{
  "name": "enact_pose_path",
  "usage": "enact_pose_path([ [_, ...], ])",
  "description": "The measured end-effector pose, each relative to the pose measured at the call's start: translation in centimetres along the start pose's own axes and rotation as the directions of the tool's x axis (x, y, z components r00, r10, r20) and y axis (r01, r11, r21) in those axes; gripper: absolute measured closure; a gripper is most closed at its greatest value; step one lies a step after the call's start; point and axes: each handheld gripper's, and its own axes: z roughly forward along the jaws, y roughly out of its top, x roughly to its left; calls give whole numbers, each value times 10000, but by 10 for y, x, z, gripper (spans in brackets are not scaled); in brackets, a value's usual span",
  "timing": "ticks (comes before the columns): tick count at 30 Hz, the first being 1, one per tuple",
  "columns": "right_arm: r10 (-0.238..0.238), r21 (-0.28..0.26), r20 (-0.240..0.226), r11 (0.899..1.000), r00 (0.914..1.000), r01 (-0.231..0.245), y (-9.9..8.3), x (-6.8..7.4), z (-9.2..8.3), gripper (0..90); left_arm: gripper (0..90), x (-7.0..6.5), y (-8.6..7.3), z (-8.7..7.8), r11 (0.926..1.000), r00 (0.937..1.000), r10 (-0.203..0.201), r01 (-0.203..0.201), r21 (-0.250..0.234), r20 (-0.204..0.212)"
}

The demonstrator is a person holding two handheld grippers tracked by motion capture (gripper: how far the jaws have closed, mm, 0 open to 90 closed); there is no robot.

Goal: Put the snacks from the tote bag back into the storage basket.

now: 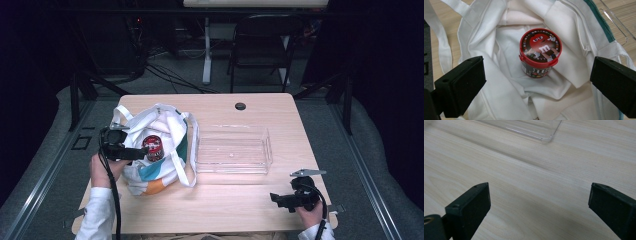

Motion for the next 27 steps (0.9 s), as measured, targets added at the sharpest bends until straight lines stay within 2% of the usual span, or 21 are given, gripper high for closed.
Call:
enact_pose_path([
  [13, -20, -14, -63, 10000, 10000, 20, 0, 1, 1, 39, 1, -2, -1, 3, 9999, 9998, 135, -135, -5, -115],
  [27, -22, 23, -50, 10000, 10000, 22, 0, 1, 1, 39, 2, -2, 0, 3, 9998, 9998, 169, -169, -65, 64],
])
